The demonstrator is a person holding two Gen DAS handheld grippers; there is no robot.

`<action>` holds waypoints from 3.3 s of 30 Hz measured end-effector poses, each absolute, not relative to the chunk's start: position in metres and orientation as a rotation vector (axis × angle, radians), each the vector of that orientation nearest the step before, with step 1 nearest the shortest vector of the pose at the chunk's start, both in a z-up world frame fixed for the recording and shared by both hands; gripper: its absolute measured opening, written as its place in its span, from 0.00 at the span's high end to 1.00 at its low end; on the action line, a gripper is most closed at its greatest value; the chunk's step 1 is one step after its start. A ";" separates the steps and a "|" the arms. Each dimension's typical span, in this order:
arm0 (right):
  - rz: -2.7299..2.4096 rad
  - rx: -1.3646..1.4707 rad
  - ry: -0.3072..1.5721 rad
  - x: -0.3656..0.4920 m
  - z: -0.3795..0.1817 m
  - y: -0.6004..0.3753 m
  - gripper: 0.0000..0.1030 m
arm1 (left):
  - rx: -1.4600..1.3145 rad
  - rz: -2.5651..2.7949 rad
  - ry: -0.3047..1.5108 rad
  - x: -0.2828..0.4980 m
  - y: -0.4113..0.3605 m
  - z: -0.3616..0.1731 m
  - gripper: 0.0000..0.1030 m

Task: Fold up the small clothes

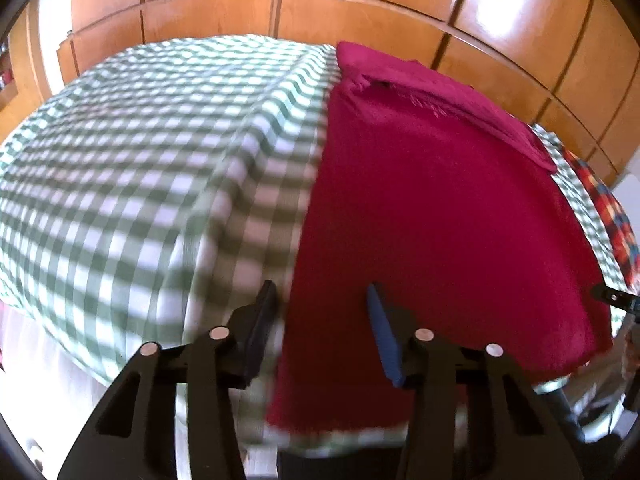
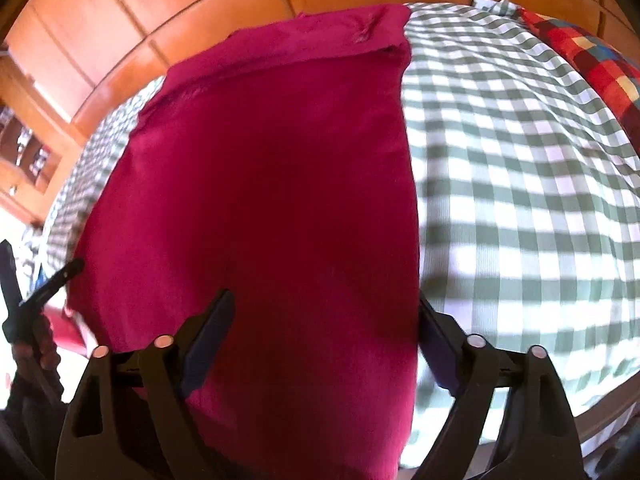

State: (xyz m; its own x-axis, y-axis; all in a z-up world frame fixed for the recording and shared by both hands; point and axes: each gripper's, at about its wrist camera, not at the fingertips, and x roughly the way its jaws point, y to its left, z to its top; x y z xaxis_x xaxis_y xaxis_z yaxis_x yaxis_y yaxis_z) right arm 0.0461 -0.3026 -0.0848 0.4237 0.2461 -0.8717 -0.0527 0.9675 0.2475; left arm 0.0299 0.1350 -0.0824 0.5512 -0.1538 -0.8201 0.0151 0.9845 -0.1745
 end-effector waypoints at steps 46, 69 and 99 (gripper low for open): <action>0.189 0.644 0.914 0.144 -0.050 -0.396 0.18 | -0.402 -0.178 0.918 0.188 0.160 -0.066 0.42; 0.227 0.416 1.021 0.110 -0.074 -0.355 0.79 | -0.283 -0.277 1.029 0.128 0.135 -0.081 0.83; 0.147 0.098 0.911 0.123 -0.037 -0.315 0.70 | -0.066 -0.265 0.915 0.135 0.109 -0.053 0.51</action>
State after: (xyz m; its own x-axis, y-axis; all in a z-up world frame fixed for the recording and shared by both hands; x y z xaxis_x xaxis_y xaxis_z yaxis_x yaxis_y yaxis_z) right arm 0.1227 -0.3145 -0.0375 0.6040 0.1684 -0.7790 -0.0854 0.9855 0.1468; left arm 0.1346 0.1087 -0.0526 0.5798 -0.2543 -0.7741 0.1987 0.9655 -0.1683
